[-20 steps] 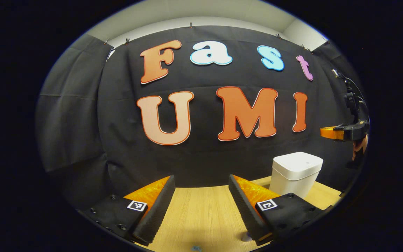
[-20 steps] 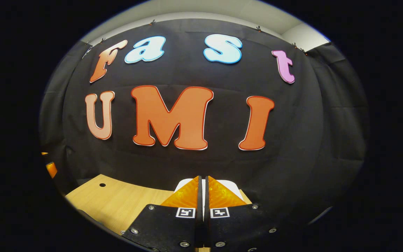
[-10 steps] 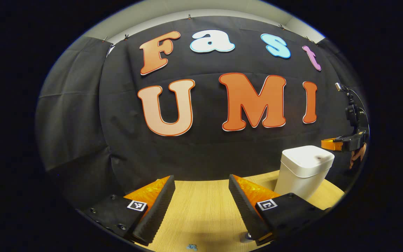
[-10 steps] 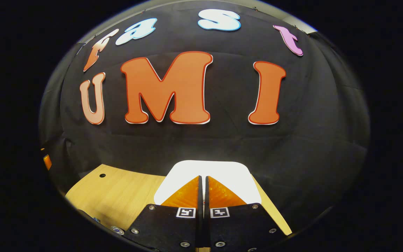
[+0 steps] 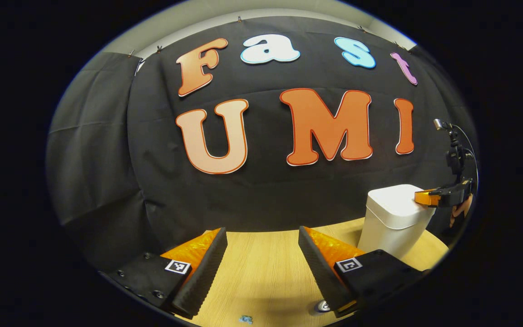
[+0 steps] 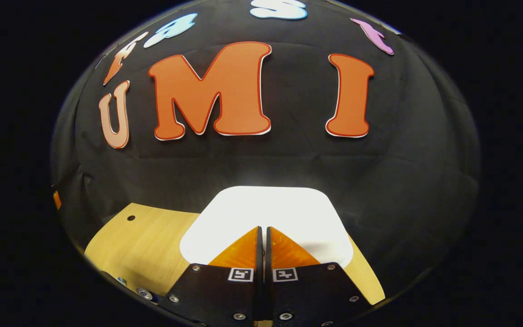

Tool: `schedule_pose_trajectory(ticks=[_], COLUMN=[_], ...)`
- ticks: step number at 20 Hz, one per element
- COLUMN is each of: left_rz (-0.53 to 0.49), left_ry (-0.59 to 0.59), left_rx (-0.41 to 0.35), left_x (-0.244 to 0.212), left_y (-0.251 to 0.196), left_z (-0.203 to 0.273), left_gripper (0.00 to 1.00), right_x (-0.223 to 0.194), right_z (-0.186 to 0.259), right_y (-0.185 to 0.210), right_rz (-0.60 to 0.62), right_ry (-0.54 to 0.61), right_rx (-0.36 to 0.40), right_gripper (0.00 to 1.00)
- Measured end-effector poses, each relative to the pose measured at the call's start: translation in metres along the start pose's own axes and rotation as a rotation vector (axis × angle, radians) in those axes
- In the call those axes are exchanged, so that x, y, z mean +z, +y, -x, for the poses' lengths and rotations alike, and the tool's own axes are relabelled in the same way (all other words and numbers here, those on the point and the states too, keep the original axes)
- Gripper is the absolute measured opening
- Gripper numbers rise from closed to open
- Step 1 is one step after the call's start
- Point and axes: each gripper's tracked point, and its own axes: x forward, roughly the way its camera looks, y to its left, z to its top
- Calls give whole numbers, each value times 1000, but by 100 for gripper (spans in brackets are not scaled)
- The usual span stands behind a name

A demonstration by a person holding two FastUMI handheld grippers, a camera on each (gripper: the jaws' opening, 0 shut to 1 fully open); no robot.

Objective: Press the lid of the desktop garbage bin to open it, pick up the crumpled paper on the desktop and throw it into the bin, then pick up the pop can on the desktop and drop it into the bin, and finally close the garbage bin lid.

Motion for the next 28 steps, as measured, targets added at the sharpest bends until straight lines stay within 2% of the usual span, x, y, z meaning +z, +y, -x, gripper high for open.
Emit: schedule_pose_trajectory(ticks=[6, 12, 14, 17, 21, 25, 28], left_rz=[-2, -17, -9, 3, 33, 30, 35], left_ry=[9, 21, 32, 51, 67, 76, 83], left_rx=[22, 68, 84, 98, 83, 49, 24], left_x=[-2, -9, -16, -30, -36, -42, -46], left_y=[-10, -10, -4, 5, 17, 31, 41], left_z=[8, 24, 28, 29, 22, 12, 4], left_gripper=[100, 100, 100, 100, 100, 100, 100], right_x=[-6, 6, 6, 19, 34, 57, 60], right_z=[5, 15, 20, 29, 38, 55, 62], right_y=[2, 3, 9, 11, 19, 31, 40], right_rz=[-47, 29, 27, 34, 42, 75, 71], right_ry=[14, -33, -27, -77, -112, -195, -201], right_rx=[-7, 26, 57, 68, 61, 45, 28], right_gripper=[1, 1, 1, 1, 1, 1, 1])
